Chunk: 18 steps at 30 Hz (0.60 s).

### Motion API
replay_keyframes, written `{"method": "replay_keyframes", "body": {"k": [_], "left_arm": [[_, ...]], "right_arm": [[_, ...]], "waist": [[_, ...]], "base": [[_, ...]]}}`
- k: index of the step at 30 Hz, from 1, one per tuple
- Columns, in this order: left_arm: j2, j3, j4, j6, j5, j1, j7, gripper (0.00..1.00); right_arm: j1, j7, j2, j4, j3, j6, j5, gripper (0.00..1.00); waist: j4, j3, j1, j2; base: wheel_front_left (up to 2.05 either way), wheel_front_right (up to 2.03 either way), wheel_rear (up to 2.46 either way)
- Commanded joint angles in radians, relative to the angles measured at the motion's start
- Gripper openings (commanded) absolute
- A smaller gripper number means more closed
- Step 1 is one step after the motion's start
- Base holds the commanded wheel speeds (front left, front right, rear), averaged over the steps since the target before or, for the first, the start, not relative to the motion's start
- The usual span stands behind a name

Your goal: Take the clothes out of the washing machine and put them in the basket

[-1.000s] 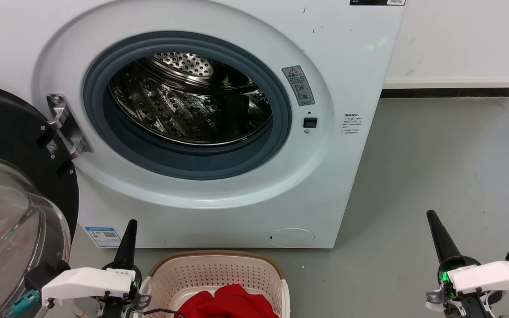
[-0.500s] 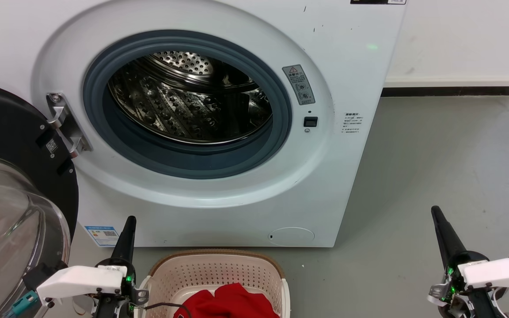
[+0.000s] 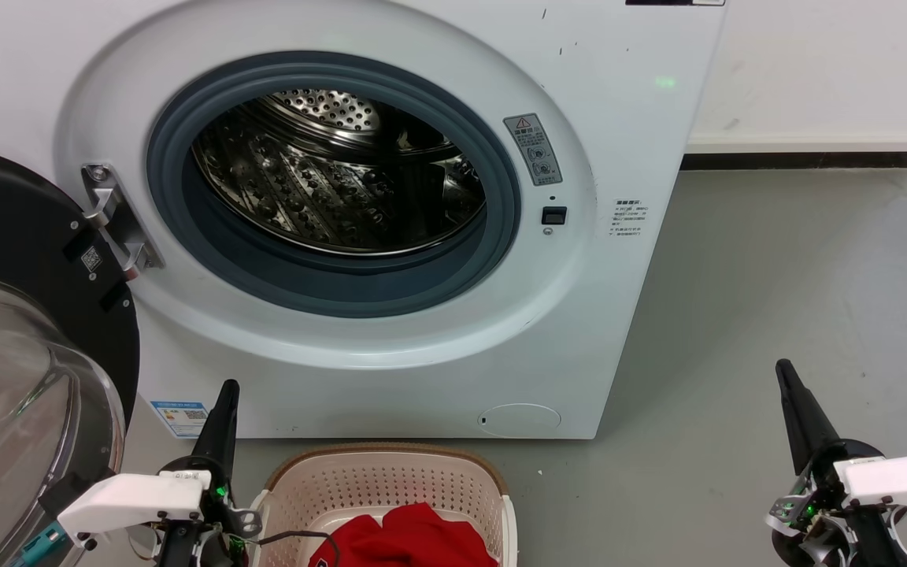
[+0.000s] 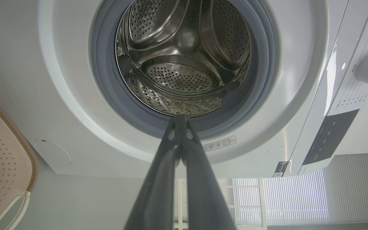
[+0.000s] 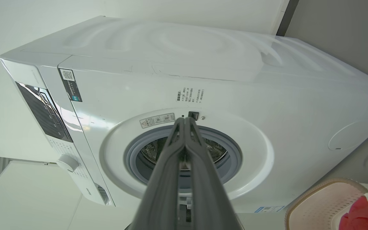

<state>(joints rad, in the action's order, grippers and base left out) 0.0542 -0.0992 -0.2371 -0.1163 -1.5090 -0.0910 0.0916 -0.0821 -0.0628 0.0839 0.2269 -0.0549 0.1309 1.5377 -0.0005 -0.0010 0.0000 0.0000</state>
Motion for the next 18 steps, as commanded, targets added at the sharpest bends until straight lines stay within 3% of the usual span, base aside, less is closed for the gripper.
{"method": "replay_keyframes", "body": {"k": [1, 18], "left_arm": [[-0.001, -0.004, -0.001, -0.009, -0.018, -0.017, 0.004, 0.00], [-0.005, -0.018, -0.010, -0.016, -0.104, -0.021, 0.026, 0.00]], "right_arm": [[-0.018, -0.006, -0.002, 0.003, -0.004, 0.000, 0.022, 0.00], [-0.029, -0.022, -0.007, 0.018, -0.022, 0.000, 0.108, 0.00]], "waist": [[0.000, 0.000, 0.0000, 0.0000], [0.001, 0.004, 0.0000, 0.0000]], "base": [[0.00, 0.00, 0.00], [0.00, 0.00, 0.00]]}}
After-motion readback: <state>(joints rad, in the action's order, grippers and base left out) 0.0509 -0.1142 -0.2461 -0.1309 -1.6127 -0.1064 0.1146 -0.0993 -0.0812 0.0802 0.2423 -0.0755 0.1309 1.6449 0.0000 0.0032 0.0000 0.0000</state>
